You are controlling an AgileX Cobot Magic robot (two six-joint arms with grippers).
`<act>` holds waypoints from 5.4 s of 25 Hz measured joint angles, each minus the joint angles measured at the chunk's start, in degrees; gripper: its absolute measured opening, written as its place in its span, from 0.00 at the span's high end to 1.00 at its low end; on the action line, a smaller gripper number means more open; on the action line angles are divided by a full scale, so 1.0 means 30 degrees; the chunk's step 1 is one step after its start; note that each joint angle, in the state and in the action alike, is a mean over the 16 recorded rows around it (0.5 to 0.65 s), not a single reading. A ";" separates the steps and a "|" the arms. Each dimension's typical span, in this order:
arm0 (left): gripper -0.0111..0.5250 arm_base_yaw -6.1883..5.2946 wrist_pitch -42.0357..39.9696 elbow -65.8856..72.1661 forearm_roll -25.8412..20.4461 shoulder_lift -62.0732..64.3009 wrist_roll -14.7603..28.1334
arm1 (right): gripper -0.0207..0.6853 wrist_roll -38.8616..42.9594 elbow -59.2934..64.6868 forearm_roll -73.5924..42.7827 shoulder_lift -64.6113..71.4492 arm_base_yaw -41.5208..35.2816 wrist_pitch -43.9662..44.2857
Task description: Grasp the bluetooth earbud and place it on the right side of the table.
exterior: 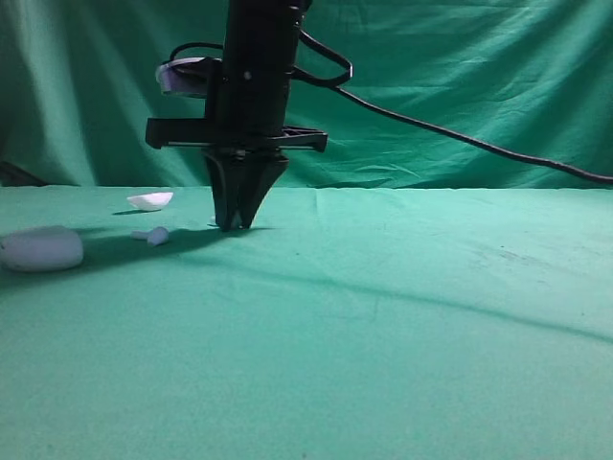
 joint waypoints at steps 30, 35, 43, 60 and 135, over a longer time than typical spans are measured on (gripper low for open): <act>0.98 0.0000 0.0000 0.0000 0.0000 0.0000 0.0000 | 0.84 0.2447 1.4460 -0.2834 -1.5075 -0.5444 -0.1280; 0.98 0.0000 0.0000 0.0000 0.0004 0.0000 0.0000 | 0.84 0.3003 1.9878 -0.2474 -1.6178 -0.7523 -0.4395; 0.98 0.0000 0.0000 0.0000 0.0004 0.0000 0.0000 | 0.84 0.3019 2.3987 -0.1828 -1.5029 -0.8794 -0.8996; 0.98 0.0000 0.0000 0.0000 0.0004 0.0000 0.0000 | 0.60 0.2276 2.4291 -0.1332 -1.3110 -0.8825 -1.1432; 0.98 0.0000 0.0000 0.0000 0.0002 0.0000 0.0000 | 0.97 0.1617 3.9209 -0.1082 -4.6956 -1.1328 -1.1908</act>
